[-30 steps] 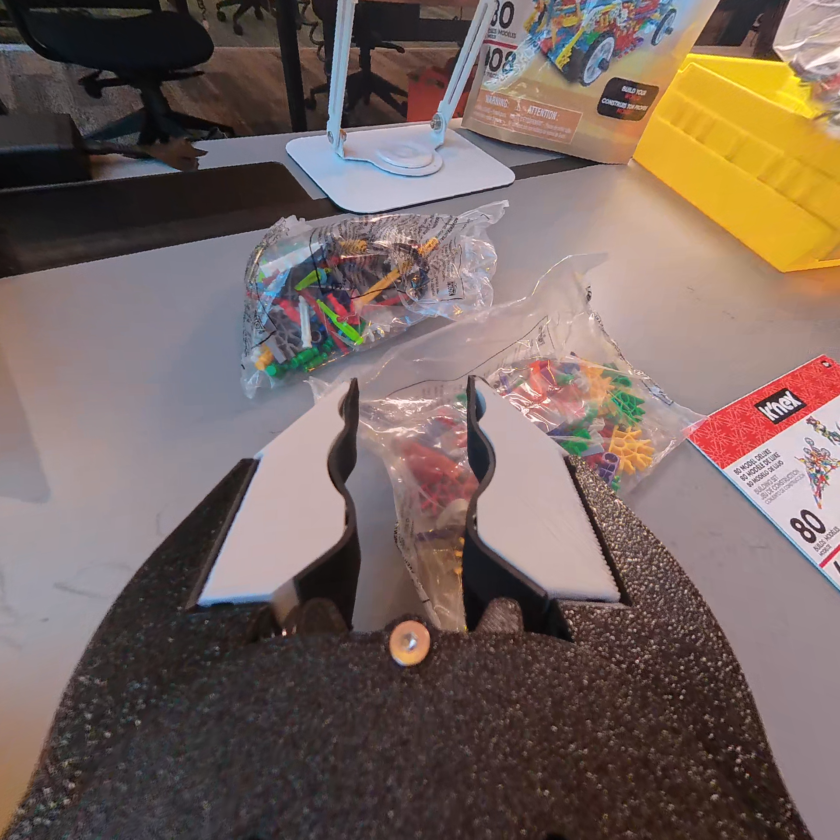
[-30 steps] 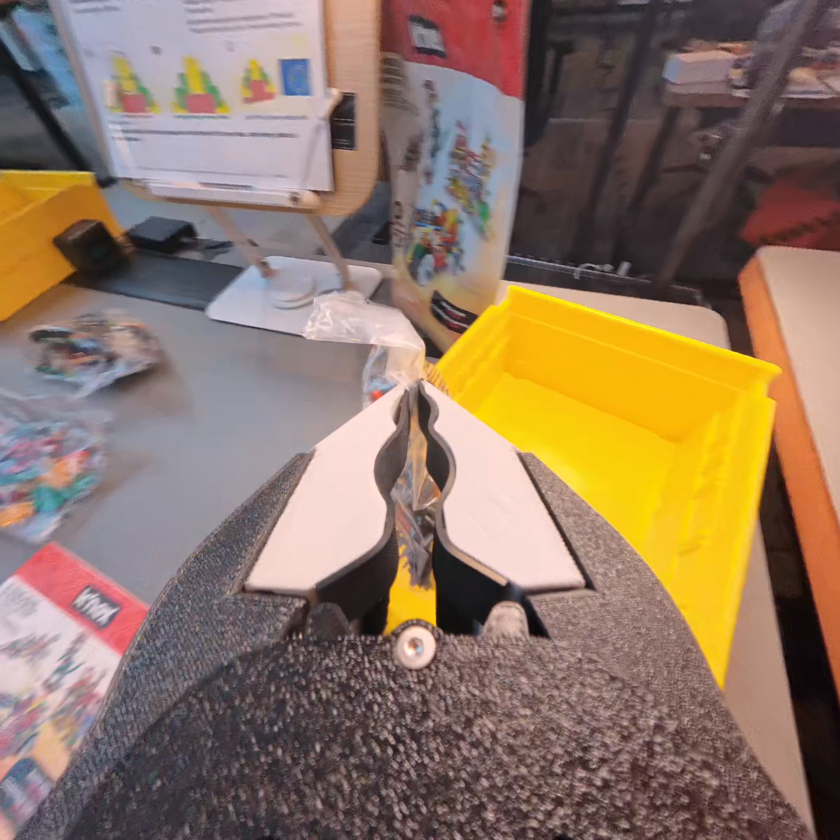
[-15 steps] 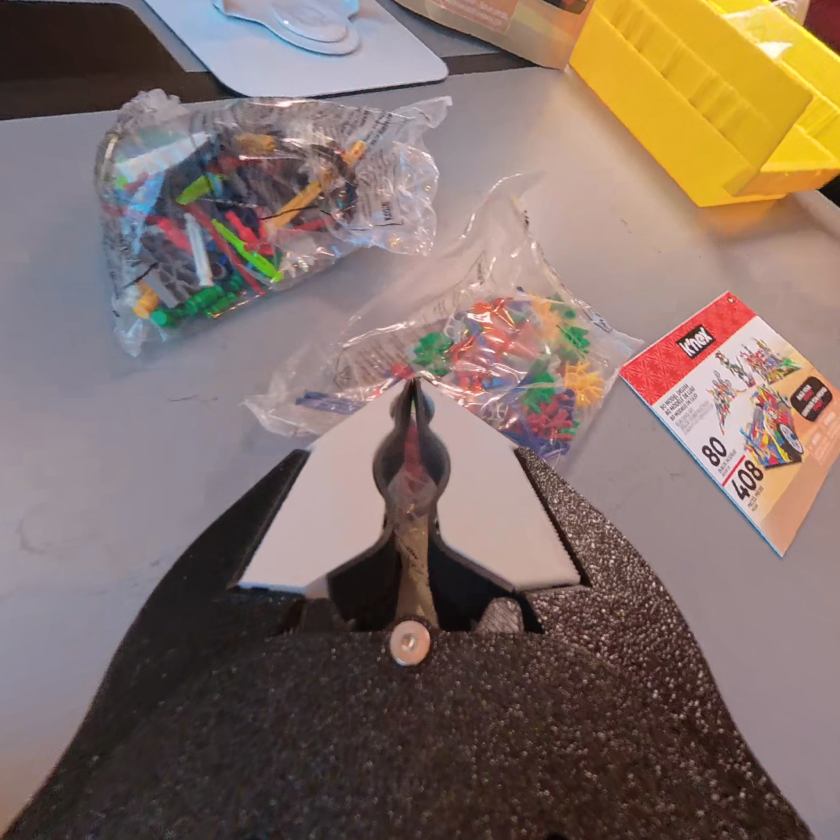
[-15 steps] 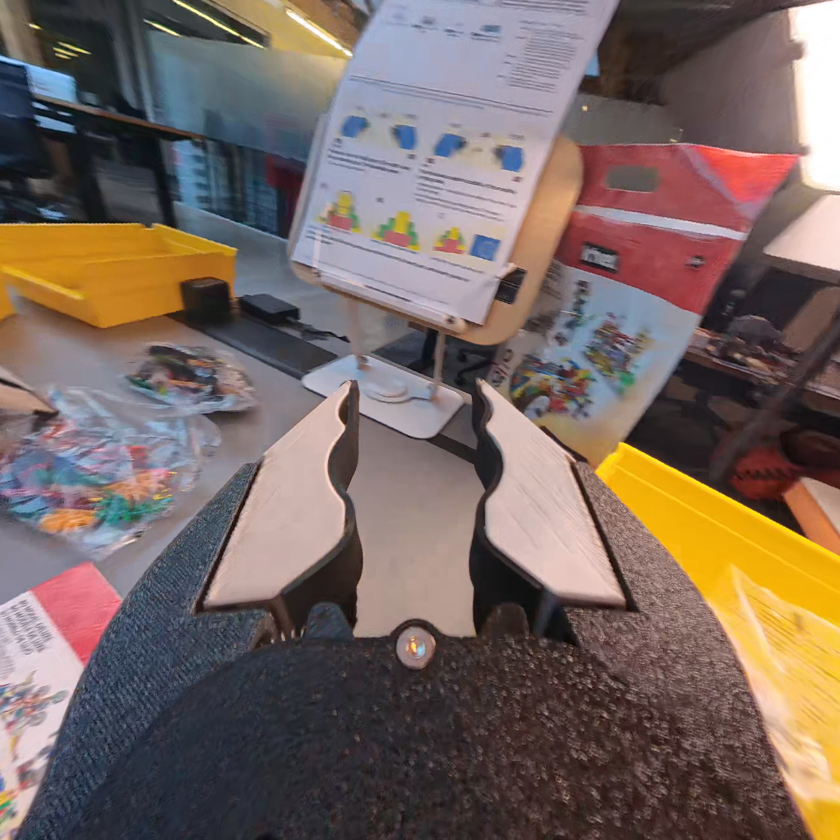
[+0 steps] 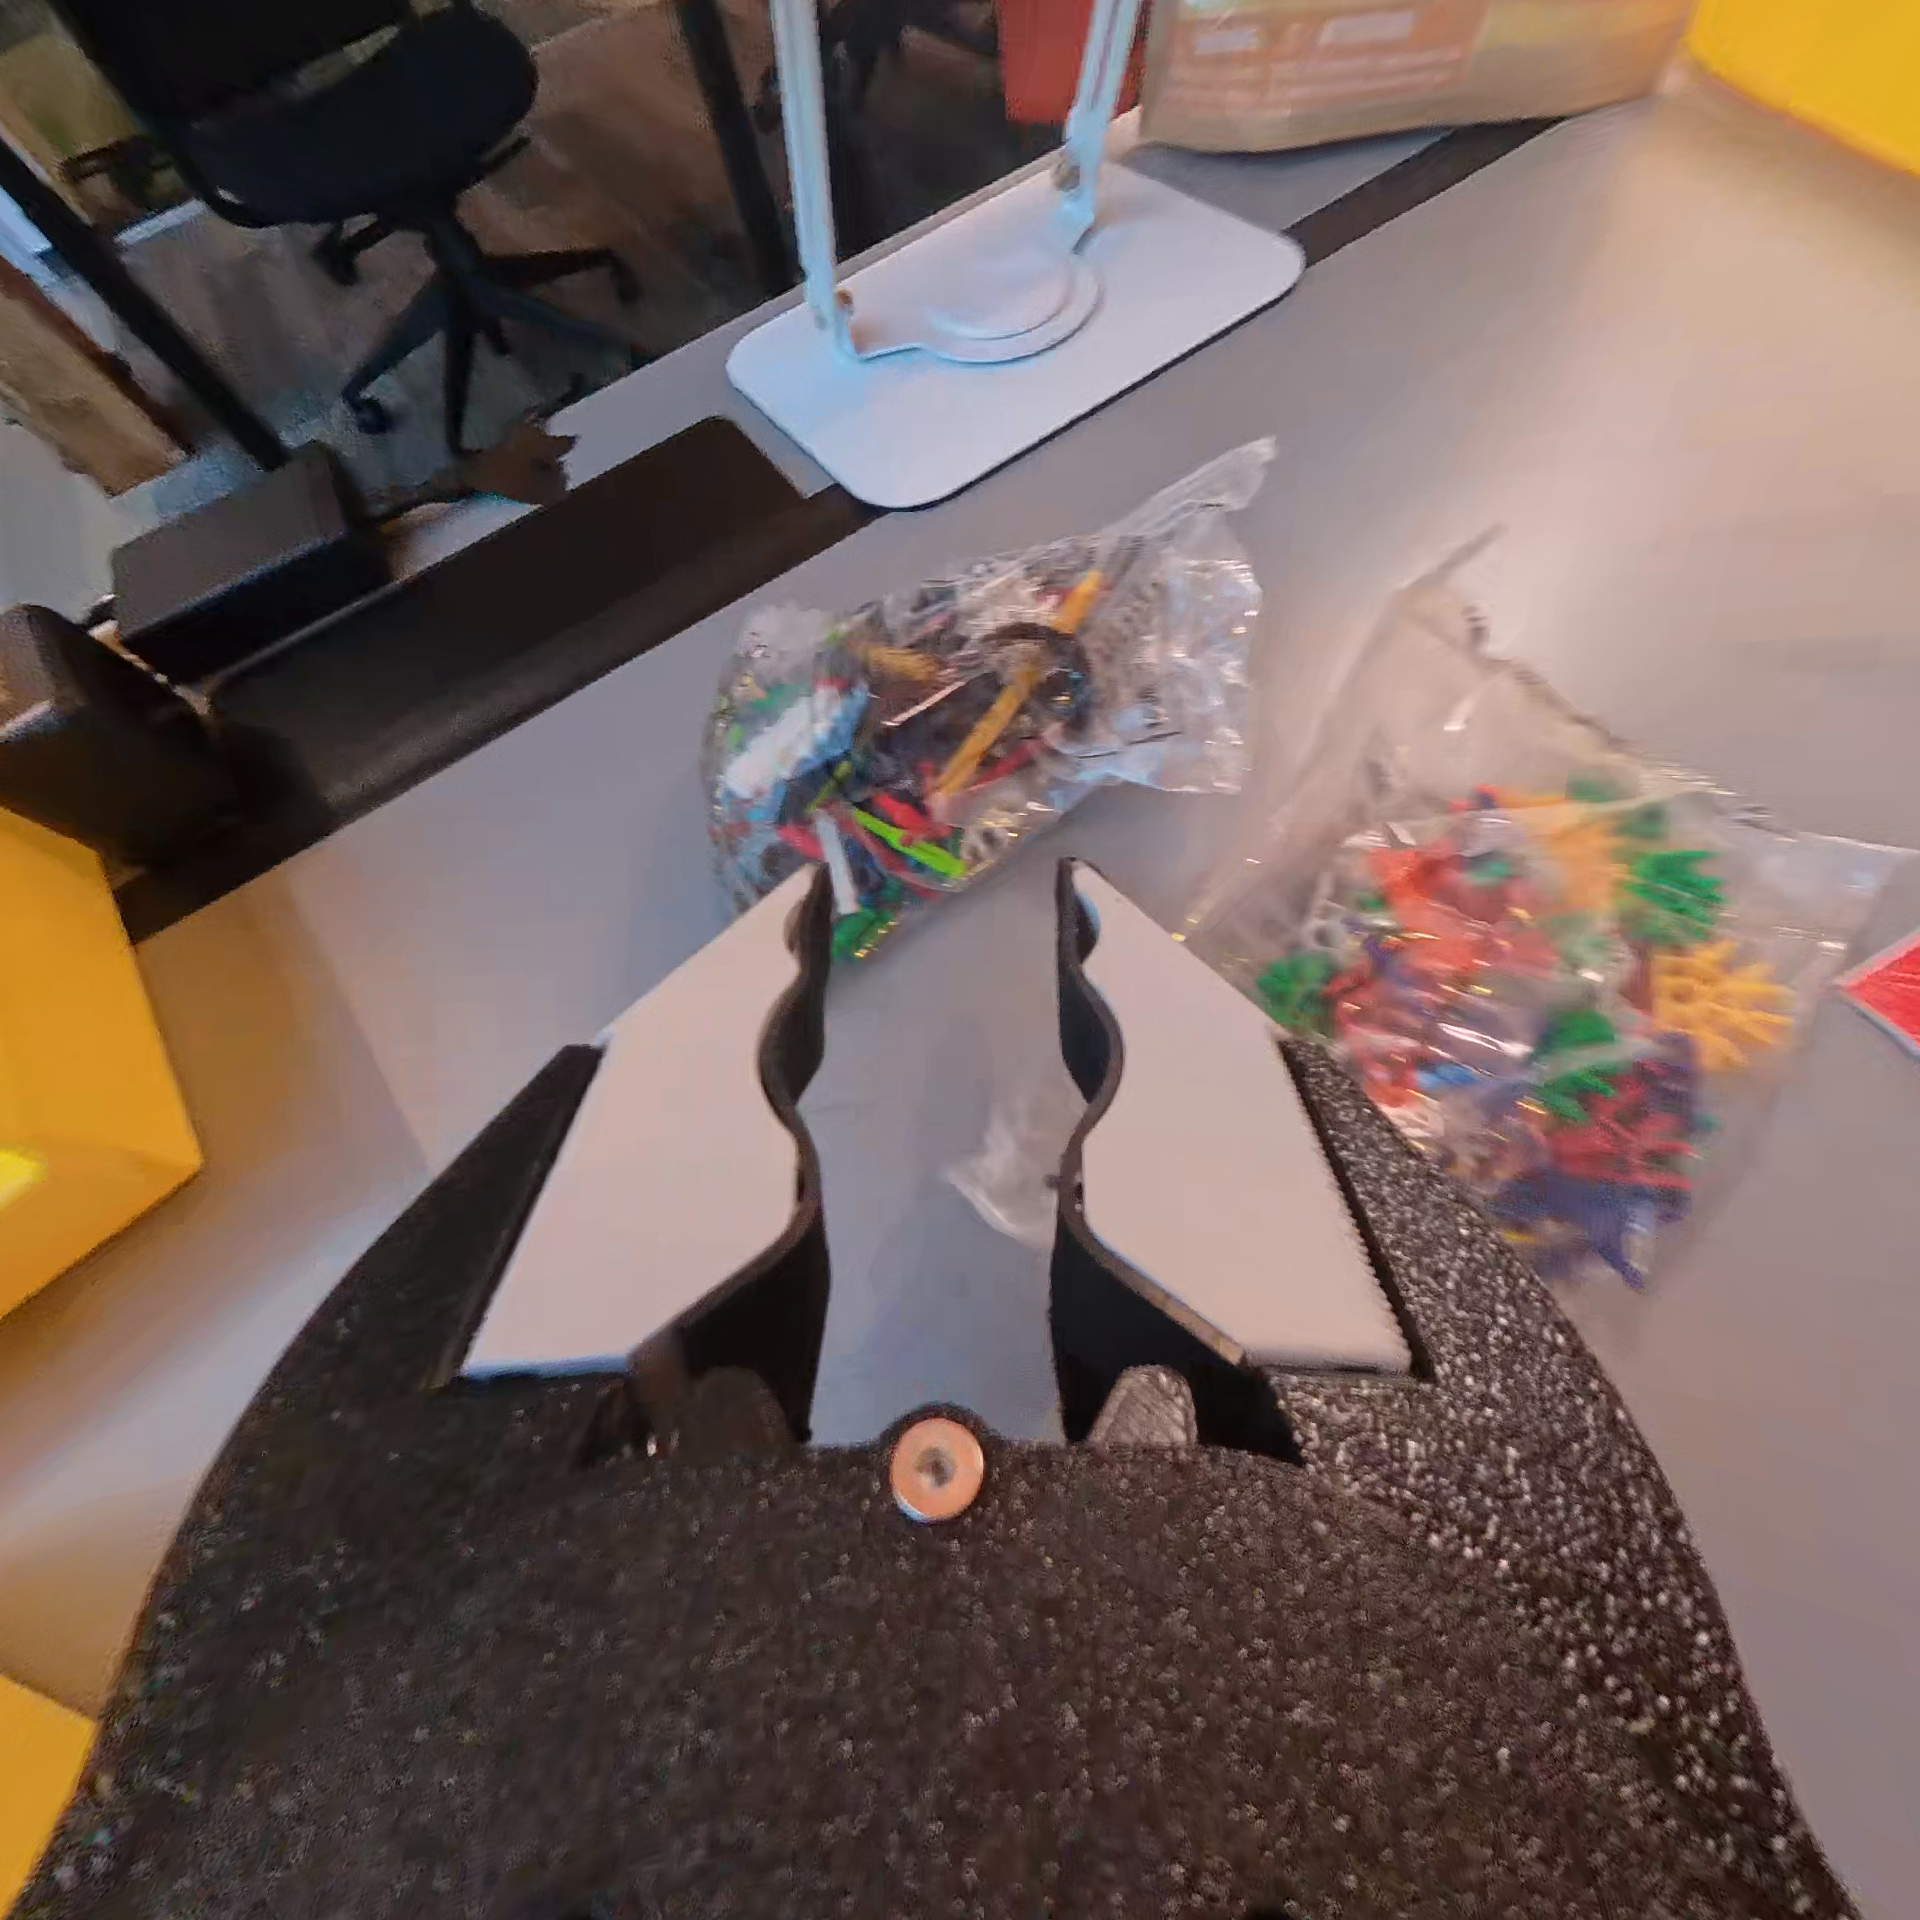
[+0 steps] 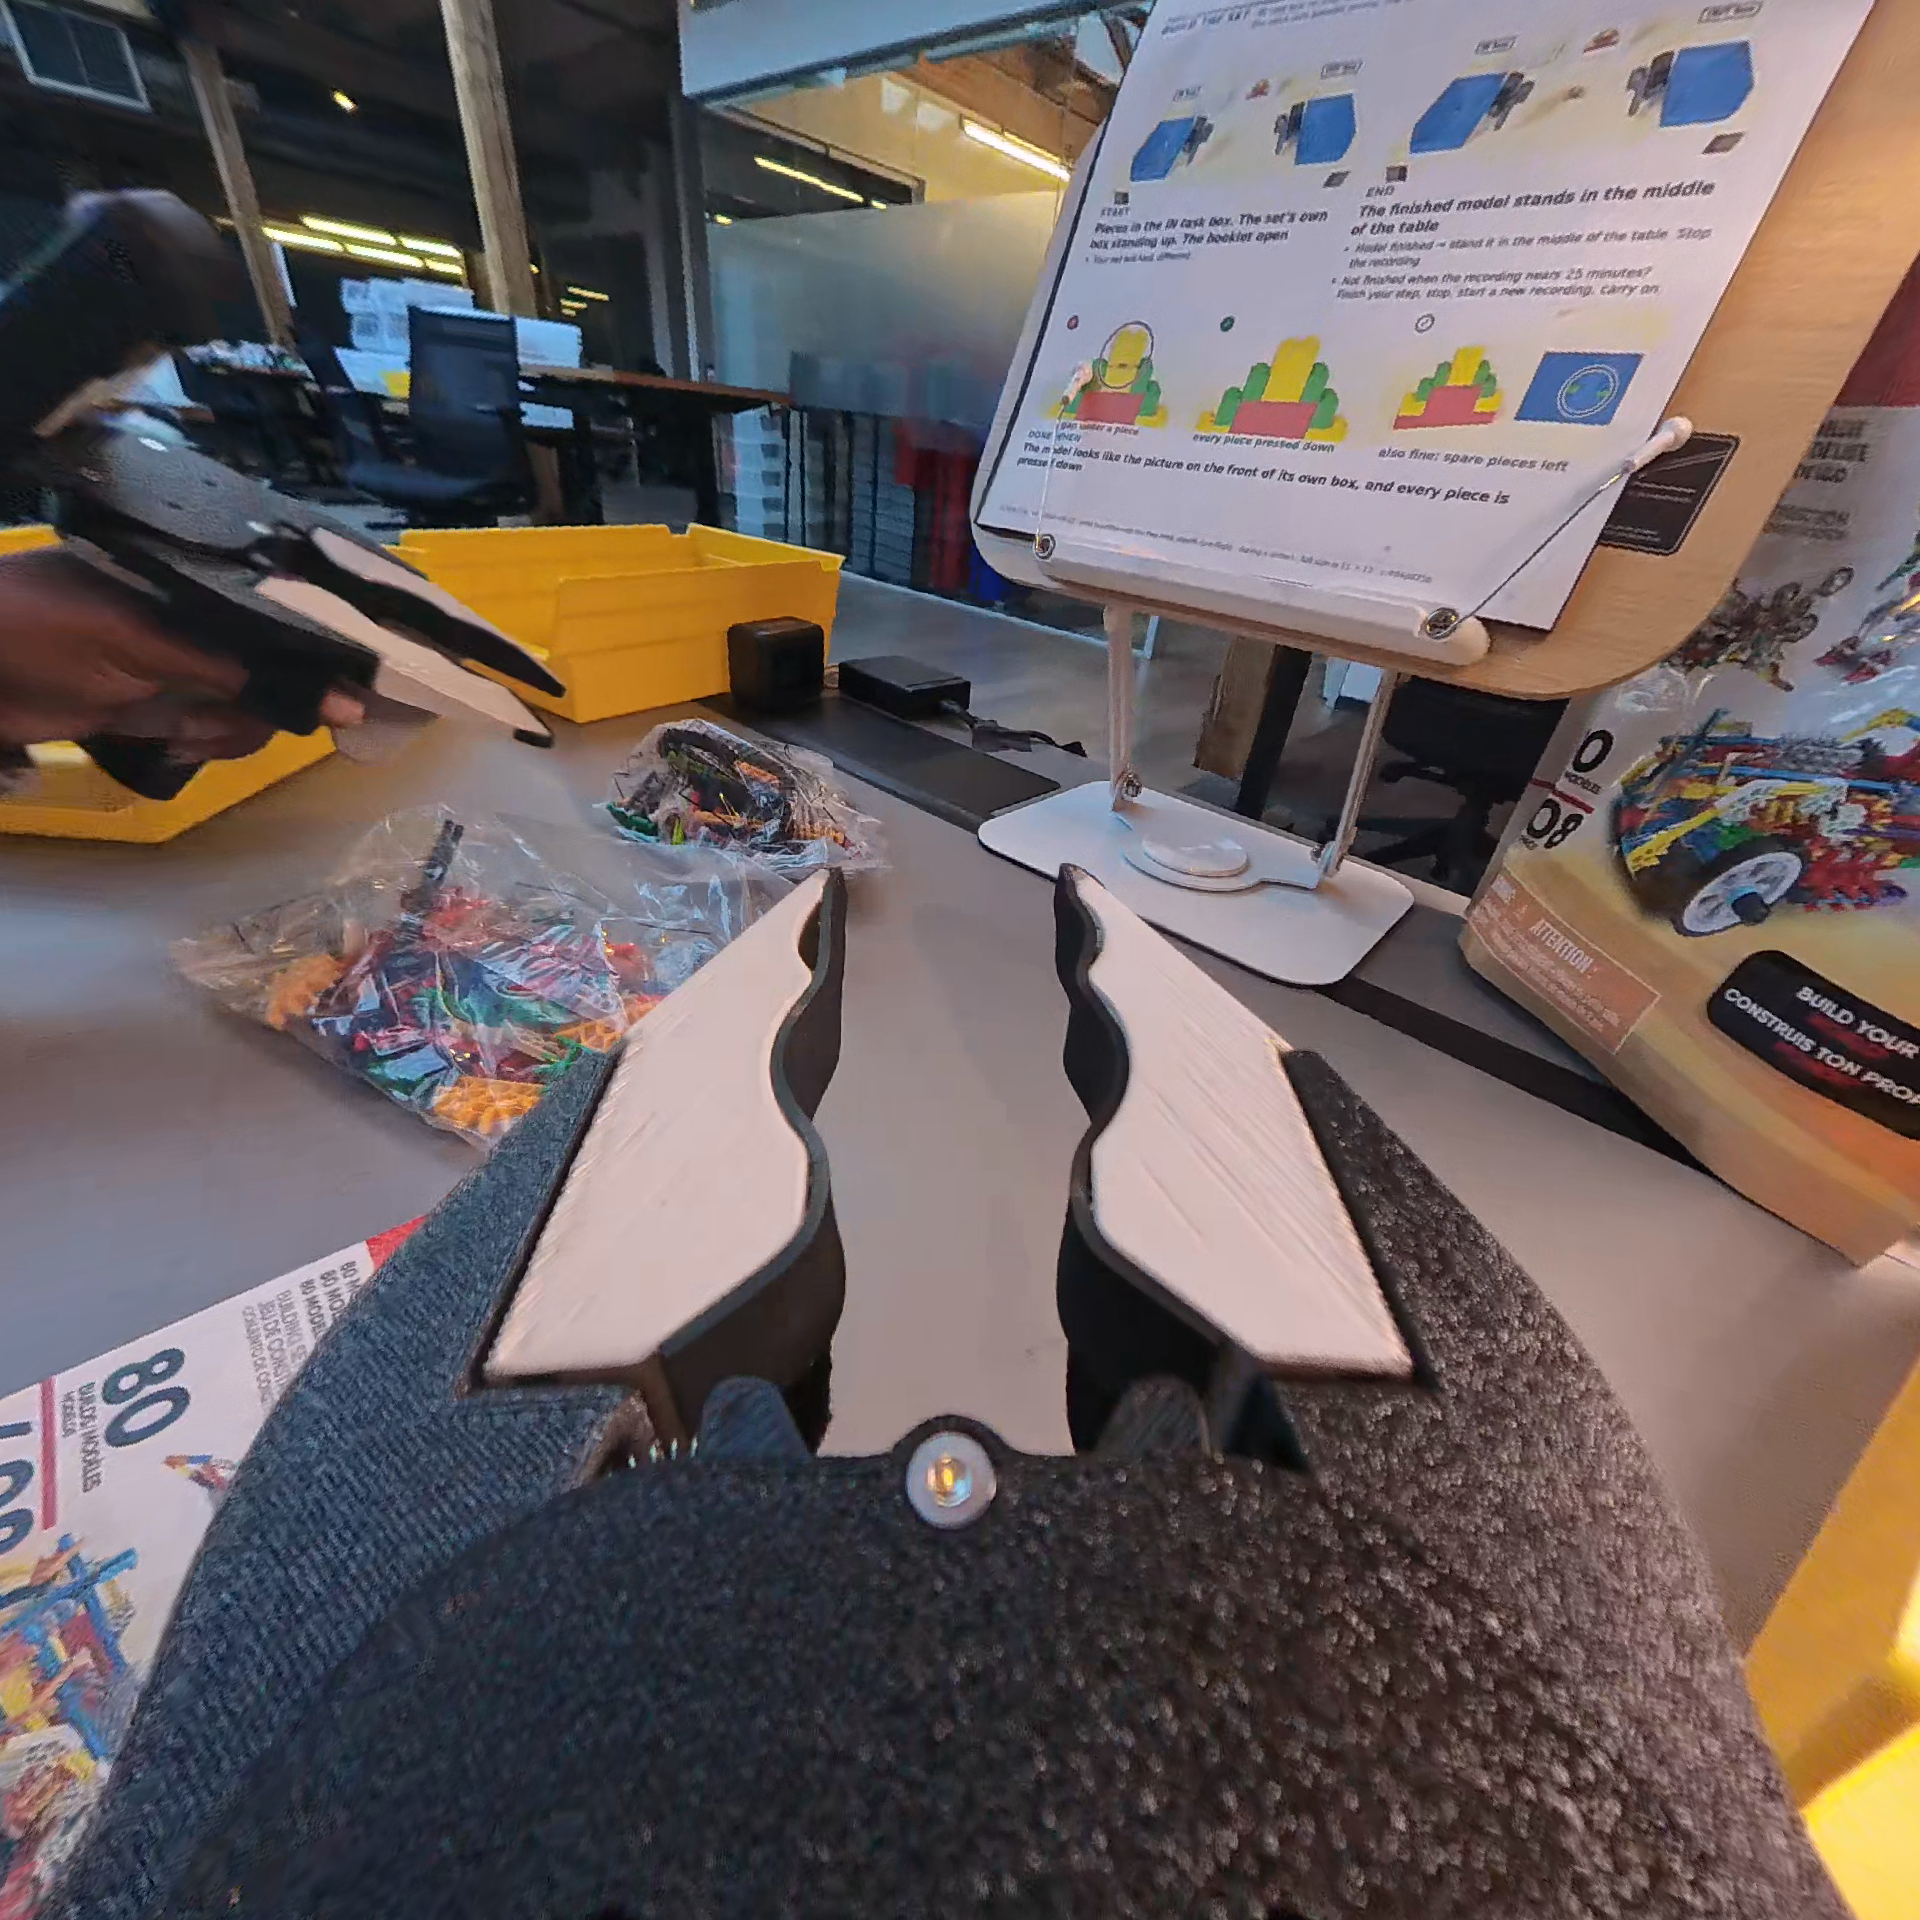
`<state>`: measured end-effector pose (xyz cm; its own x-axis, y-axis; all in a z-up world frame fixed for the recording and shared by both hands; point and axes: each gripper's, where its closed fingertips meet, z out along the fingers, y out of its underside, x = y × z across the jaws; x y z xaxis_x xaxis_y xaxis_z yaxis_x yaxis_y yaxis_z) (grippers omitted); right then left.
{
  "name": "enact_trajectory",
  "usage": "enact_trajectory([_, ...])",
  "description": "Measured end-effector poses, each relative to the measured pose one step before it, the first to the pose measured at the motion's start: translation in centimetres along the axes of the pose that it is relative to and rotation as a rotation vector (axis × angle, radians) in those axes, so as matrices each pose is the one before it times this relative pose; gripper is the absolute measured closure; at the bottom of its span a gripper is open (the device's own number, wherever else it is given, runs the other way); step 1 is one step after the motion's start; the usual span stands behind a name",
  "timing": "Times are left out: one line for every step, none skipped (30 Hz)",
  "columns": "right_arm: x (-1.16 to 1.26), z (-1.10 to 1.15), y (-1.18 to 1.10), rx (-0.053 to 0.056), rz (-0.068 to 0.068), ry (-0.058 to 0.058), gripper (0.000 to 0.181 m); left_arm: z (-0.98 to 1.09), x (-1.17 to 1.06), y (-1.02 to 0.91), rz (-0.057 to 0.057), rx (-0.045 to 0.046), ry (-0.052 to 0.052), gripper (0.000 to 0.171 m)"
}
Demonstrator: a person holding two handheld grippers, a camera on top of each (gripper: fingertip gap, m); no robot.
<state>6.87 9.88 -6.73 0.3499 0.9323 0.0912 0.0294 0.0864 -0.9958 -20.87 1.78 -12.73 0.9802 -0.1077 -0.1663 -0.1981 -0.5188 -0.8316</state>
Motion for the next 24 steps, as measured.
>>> enact_trajectory([-0.007,-0.132,0.139,0.0006,0.0063,-0.0031,0.142,1.252,-0.909,-0.065,0.0272,-0.03085,-0.0322,0.12])
enact_trajectory([-0.024,-0.133,0.209,-0.0052,-0.0041,-0.001,0.142,1.365,-0.712,-0.084,0.0311,-0.0266,-0.0252,0.114])
enact_trajectory([0.023,-0.144,0.205,-0.0061,-0.0111,0.0041,0.143,1.414,-0.504,-0.113,0.0377,-0.01908,-0.0228,0.11])
enact_trajectory([-0.001,-0.147,0.15,-0.0048,-0.0109,0.0004,0.145,1.348,-0.379,-0.236,0.055,-0.00649,-0.0288,0.109])
enact_trajectory([-0.004,-0.134,0.04,-0.0007,-0.0036,-0.0015,0.145,1.169,-0.173,-0.301,0.0835,0.00258,-0.0309,0.115])
enact_trajectory([0.074,-0.143,-0.085,0.0041,0.0039,0.0008,0.146,0.932,0.189,-0.23,0.1056,-0.00052,-0.0176,0.132])
enact_trajectory([0.077,-0.133,-0.16,0.0062,0.0069,-0.001,0.148,0.58,0.144,-0.273,0.0922,-0.00644,-0.0177,0.158])
enact_trajectory([0.087,-0.125,-0.165,0.0059,0.007,-0.0022,0.148,0.137,-0.088,-0.445,0.041,-0.00919,-0.0098,0.165])
enact_trajectory([0.131,-0.124,-0.154,0.0055,0.006,0.0021,0.149,-0.32,0.169,-0.746,-0.029,0.00448,0.0421,0.167])
enact_trajectory([0.084,-0.108,-0.093,0.0038,0.0055,-0.0005,0.15,-0.687,-0.018,-1.199,-0.0882,0.03752,0.0565,0.167])
enact_trajectory([0.037,-0.091,-0.048,0.0021,0.008,-0.0039,0.151,-0.871,-0.343,-1.327,-0.1042,0.05121,0.0477,0.168])
enact_trajectory([-0.012,-0.039,-0.03,0.0029,0.0121,-0.0062,0.152,-0.911,-0.541,-1.175,-0.0999,0.04267,0.0412,0.168])
enact_trajectory([-0.022,0.005,0.002,0.0021,0.0142,-0.0075,0.152,-0.992,-0.728,-1.163,-0.0958,0.04,0.0343,0.168])
enact_trajectory([-0.031,0.032,0.072,-0.0024,0.013,-0.008,0.152,-1.072,-0.87,-1.188,-0.0891,0.03697,0.0257,0.168])
enact_trajectory([-0.016,0.034,0.082,-0.0033,0.0099,-0.006,0.152,-1.16,-1.103,-1.196,-0.0769,0.03068,0.0101,0.169])
enact_trajectory([-0.013,-0.009,0.021,0.0001,0.0061,-0.0049,0.152,-1.216,-1.302,-1.257,-0.0636,0.02668,-0.0054,0.169])
enact_trajectory([0.008,-0.034,-0.014,-0.0003,0.0054,-0.0035,0.153,-1.229,-1.498,-1.343,-0.0543,0.02747,-0.0175,0.169])
enact_trajectory([0.029,-0.048,-0.033,-0.0004,0.0073,-0.0029,0.153,-1.199,-1.747,-1.357,-0.049,0.02562,-0.0326,0.169])
enact_trajectory([0.003,-0.036,-0.086,0.0026,0.009,-0.0041,0.153,-1.092,-2.036,-1.278,-0.0393,0.0212,-0.0488,0.169])
enact_trajectory([-0.008,-0.033,-0.113,0.0037,0.0115,-0.0052,0.153,-0.923,-2.195,-1.164,-0.0286,0.01659,-0.0574,0.169])
enact_trajectory([-0.03,-0.014,-0.068,0.0025,0.0122,-0.0057,0.153,-0.671,-2.232,-1.018,-0.0215,0.012,-0.0587,0.169])
enact_trajectory([-0.03,-0.013,-0.044,0.0021,0.0106,-0.005,0.153,-0.379,-2.217,-0.857,-0.0145,0.00952,-0.0594,0.169])
enact_trajectory([-0.059,0.01,-0.012,0.0014,0.0078,-0.0056,0.153,-0.049,-2.137,-0.659,-0.0053,0.00792,-0.058,0.168])
enact_trajectory([-0.072,0.039,0.078,-0.0027,0.005,-0.0045,0.153,0.238,-2.104,-0.438,-0.0003,0.00434,-0.0604,0.169])
